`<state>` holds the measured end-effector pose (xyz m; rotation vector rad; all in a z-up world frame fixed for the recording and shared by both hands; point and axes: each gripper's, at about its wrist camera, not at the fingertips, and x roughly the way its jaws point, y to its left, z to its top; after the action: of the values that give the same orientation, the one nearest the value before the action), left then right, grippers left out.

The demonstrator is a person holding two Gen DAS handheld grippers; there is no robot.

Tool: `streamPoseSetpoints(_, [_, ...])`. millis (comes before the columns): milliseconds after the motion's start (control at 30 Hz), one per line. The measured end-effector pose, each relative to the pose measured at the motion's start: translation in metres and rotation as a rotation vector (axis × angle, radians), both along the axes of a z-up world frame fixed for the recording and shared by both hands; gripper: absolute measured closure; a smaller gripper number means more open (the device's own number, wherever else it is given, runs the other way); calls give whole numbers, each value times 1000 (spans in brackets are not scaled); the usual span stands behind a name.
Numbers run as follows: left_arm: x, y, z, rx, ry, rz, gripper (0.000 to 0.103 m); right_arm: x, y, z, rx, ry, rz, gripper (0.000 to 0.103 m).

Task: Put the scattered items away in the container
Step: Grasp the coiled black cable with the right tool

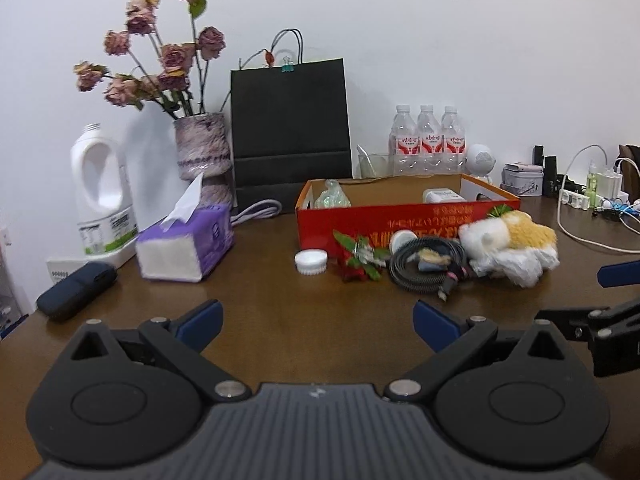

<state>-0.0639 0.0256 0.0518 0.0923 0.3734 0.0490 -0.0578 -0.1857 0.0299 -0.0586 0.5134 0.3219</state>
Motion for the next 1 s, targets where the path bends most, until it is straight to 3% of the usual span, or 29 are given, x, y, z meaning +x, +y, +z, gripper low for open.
streamPoseSetpoints(167, [68, 9, 6, 4, 47, -72, 0, 48, -2, 7, 62, 29, 19, 3])
streamPoseSetpoints(267, [113, 8, 5, 5, 85, -149, 4, 71, 2, 10, 87, 32, 32, 17])
streamPoseSetpoints(367, [149, -4, -5, 62, 105, -193, 18, 87, 4, 8, 94, 41, 15, 22])
streamPoseSetpoints(433, [167, -6, -13, 67, 119, -223, 33, 94, 6, 6, 105, 54, 17, 30])
streamPoseSetpoints(467, [173, -5, -17, 58, 130, -242, 47, 98, 7, 5, 107, 62, 21, 32])
streamPoseSetpoints(500, [178, -3, -20, 41, 143, -260, 61, 101, 8, 3, 104, 68, 25, 35])
streamPoseSetpoints(567, [181, 5, -24, -18, 159, -290, 64, 108, 13, 0, 79, 79, 35, 45])
streamPoseSetpoints(633, [178, 13, -24, -73, 147, -309, 71, 119, 19, -2, 45, 83, 39, 73])
streamPoseSetpoints(733, [173, 19, -21, -100, 144, -327, 80, 142, 24, -4, 28, 91, 18, 75])
streamPoseSetpoints(767, [172, 21, -20, -104, 138, -328, 88, 150, 27, -6, 21, 102, 9, 75])
streamPoseSetpoints(867, [169, 24, -18, -122, 127, -321, 94, 172, 36, -16, -7, 154, -27, 74])
streamPoseSetpoints(900, [167, 26, -17, -127, 116, -315, 102, 175, 37, -19, -2, 164, -33, 80])
streamPoseSetpoints(1000, [149, 26, -9, -55, 51, -296, 102, 165, 40, -13, 1, 134, -14, 88])
